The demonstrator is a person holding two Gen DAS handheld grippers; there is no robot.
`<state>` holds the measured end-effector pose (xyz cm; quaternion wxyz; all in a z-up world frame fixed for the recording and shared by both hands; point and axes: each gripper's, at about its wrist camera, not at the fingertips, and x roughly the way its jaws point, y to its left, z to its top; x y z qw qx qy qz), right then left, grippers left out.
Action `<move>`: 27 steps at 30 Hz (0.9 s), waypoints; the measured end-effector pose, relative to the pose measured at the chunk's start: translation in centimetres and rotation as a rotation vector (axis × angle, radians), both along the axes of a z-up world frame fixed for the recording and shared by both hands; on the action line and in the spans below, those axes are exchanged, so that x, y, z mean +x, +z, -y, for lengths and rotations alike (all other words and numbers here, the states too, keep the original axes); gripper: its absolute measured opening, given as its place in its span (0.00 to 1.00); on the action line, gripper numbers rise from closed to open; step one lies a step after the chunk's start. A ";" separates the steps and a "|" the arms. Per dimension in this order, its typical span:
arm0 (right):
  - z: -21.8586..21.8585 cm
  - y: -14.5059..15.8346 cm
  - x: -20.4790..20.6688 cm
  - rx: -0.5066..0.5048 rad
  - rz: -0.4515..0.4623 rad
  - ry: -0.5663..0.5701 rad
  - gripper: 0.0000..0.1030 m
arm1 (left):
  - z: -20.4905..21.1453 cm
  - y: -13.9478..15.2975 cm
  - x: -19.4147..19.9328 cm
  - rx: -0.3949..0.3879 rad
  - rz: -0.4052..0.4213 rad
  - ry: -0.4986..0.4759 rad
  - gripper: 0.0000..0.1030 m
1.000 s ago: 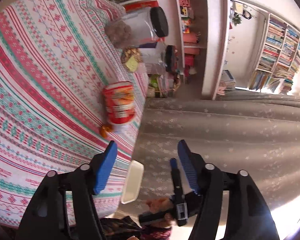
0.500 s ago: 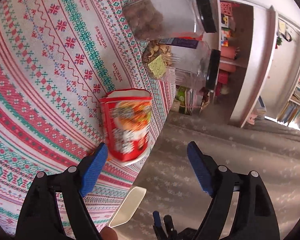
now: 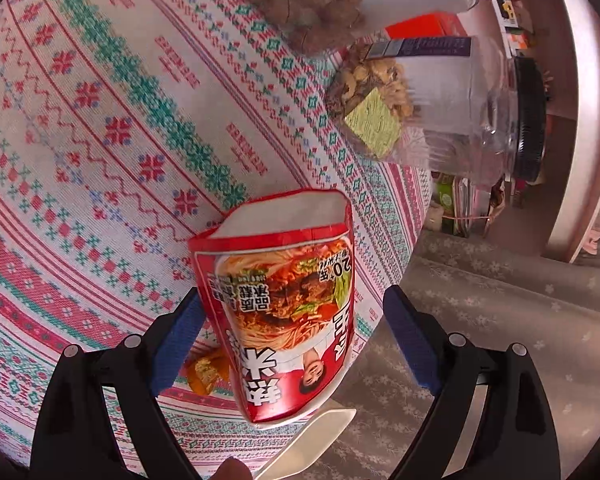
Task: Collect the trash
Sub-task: 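Grasp the red noodle packet with the left gripper and lift it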
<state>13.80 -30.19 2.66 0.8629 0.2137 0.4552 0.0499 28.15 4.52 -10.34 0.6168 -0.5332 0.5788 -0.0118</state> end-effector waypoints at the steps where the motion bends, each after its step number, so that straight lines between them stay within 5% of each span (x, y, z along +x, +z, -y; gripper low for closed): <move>1: -0.1 -0.2 0.1 -0.003 -0.007 0.004 0.90 | 0.4 -0.3 -0.1 0.002 -0.010 -0.010 0.69; 7: -2.0 -0.9 0.5 -0.038 -0.026 0.066 0.90 | -1.9 4.0 -3.8 0.242 0.167 -0.018 0.60; 13: -5.5 -2.2 1.5 -0.172 -0.047 0.097 0.90 | -5.1 12.2 -11.2 0.623 0.396 -0.050 0.60; 15: -8.2 -2.3 1.8 -0.302 -0.002 0.173 0.90 | -6.2 13.9 -14.2 0.660 0.455 -0.042 0.60; 20: -11.7 -3.4 4.7 -0.342 -0.011 0.268 0.90 | -6.8 16.2 -15.7 0.656 0.545 -0.071 0.60; 27: -13.9 -4.9 9.0 -0.325 -0.007 0.234 0.90 | -5.4 17.4 -15.6 0.908 0.613 -0.126 0.60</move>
